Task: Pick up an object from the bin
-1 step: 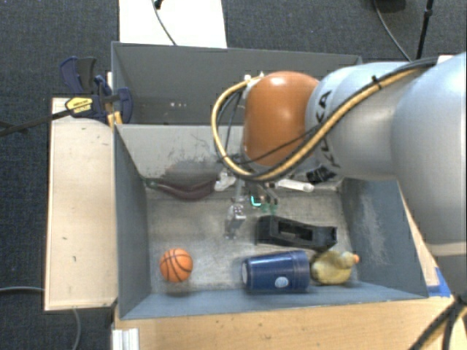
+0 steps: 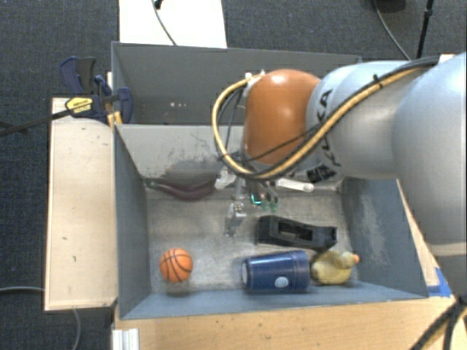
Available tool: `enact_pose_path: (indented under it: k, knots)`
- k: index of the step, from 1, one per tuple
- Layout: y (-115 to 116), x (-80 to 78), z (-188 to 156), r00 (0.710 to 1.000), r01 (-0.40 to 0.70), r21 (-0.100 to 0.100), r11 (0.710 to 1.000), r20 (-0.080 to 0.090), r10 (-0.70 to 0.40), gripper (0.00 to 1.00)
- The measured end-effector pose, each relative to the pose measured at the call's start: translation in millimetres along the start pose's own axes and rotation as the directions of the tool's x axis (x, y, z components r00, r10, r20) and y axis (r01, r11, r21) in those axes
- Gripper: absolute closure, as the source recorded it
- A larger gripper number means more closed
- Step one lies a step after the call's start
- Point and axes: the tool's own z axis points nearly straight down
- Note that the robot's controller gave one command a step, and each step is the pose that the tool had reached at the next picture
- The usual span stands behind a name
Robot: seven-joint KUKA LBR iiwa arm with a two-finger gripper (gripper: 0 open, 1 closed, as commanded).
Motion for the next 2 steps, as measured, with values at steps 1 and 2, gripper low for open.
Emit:
enact_pose_path:
  k: [1, 2]
  knots:
    - [-17, 4.7, 4, 0.998, 0.061, -0.002, 0.998, 0.002, -0.061, 0.00]
    - [-80, 26.4, 45, 0.989, 0.147, 0.001, 0.989, 0.006, -0.147, 0.00]
